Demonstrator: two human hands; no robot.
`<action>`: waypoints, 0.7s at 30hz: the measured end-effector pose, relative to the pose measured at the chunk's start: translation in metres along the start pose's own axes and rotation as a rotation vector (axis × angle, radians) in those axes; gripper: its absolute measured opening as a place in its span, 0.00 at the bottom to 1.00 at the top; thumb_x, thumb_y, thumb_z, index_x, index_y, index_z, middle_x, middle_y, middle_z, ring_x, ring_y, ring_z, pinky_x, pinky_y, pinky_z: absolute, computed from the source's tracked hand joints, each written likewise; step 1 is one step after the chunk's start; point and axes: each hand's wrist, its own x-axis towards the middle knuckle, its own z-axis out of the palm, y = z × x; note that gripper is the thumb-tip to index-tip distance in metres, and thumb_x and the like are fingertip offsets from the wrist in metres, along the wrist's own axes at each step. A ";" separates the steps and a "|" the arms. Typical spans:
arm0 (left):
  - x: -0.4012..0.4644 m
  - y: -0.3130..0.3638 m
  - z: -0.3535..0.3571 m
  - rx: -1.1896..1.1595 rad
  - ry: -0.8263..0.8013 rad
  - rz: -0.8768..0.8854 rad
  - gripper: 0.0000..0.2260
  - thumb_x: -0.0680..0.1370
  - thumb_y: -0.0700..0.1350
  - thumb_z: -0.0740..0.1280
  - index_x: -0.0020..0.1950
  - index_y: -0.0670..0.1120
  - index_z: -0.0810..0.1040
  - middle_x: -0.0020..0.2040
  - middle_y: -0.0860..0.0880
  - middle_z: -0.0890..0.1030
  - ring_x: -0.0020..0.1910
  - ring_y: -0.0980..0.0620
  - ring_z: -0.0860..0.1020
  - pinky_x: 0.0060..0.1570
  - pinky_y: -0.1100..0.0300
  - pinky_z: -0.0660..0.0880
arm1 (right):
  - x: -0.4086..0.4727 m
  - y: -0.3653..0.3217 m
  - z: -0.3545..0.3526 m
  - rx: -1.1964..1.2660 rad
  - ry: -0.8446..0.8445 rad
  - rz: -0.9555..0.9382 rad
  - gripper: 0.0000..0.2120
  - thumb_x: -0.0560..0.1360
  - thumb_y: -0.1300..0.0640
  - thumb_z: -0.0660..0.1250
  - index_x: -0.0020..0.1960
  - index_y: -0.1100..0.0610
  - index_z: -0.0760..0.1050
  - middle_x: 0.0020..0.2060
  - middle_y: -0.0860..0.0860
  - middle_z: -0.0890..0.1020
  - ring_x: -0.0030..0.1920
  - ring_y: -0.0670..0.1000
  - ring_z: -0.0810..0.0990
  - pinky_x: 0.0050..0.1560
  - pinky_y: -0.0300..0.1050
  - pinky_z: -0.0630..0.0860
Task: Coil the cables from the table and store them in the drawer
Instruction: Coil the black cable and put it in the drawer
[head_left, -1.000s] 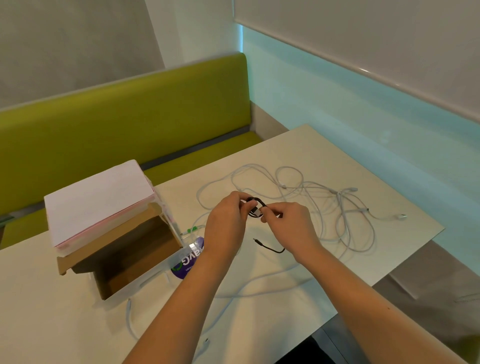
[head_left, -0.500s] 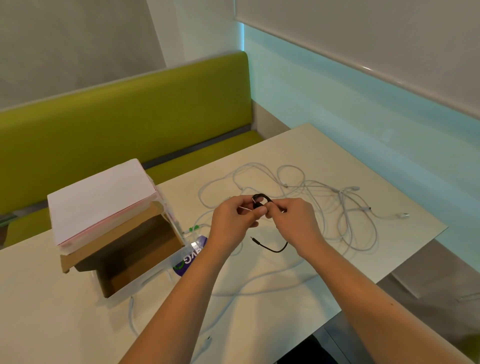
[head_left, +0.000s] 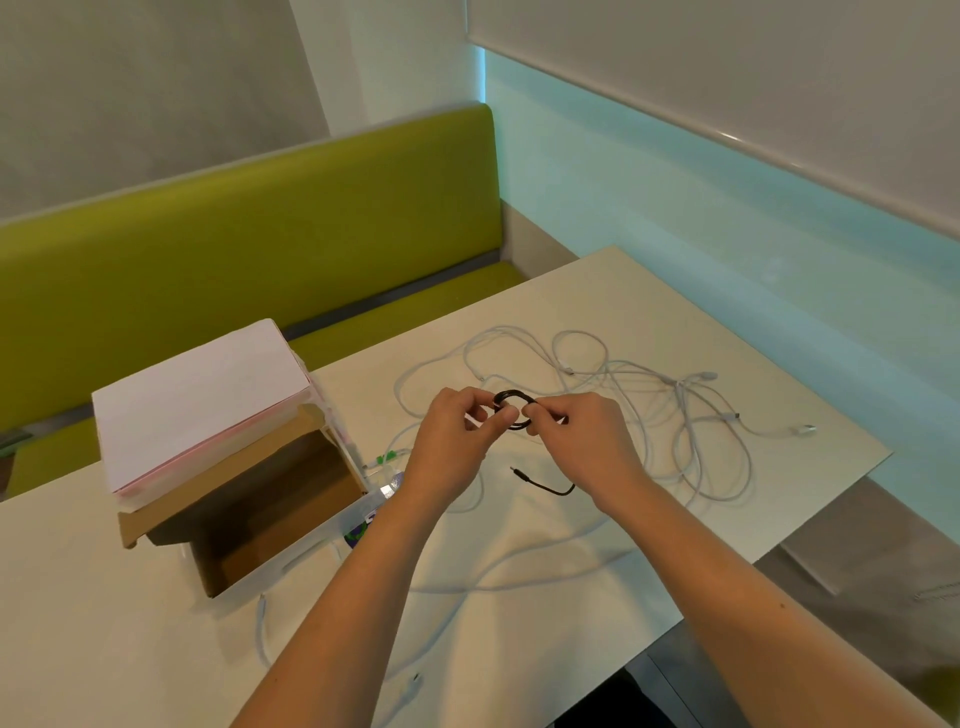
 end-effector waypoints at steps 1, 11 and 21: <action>0.000 -0.001 0.000 0.004 -0.005 -0.001 0.09 0.76 0.57 0.69 0.50 0.53 0.78 0.48 0.53 0.77 0.44 0.50 0.77 0.46 0.47 0.80 | 0.000 0.000 -0.001 0.000 -0.003 -0.010 0.13 0.78 0.53 0.64 0.41 0.56 0.84 0.36 0.53 0.84 0.31 0.51 0.74 0.35 0.45 0.71; 0.001 -0.003 -0.008 -0.013 -0.186 -0.001 0.13 0.77 0.55 0.69 0.60 0.57 0.76 0.55 0.60 0.81 0.56 0.64 0.77 0.52 0.69 0.71 | 0.007 0.005 -0.009 -0.160 -0.139 -0.103 0.14 0.80 0.53 0.62 0.42 0.56 0.81 0.40 0.52 0.83 0.41 0.53 0.78 0.42 0.47 0.73; 0.006 -0.003 -0.016 -0.054 -0.184 0.015 0.08 0.77 0.49 0.71 0.48 0.65 0.83 0.44 0.52 0.85 0.48 0.54 0.83 0.57 0.52 0.78 | 0.014 0.011 -0.010 -0.129 -0.233 -0.099 0.14 0.79 0.50 0.64 0.40 0.54 0.82 0.39 0.50 0.83 0.42 0.52 0.78 0.42 0.45 0.72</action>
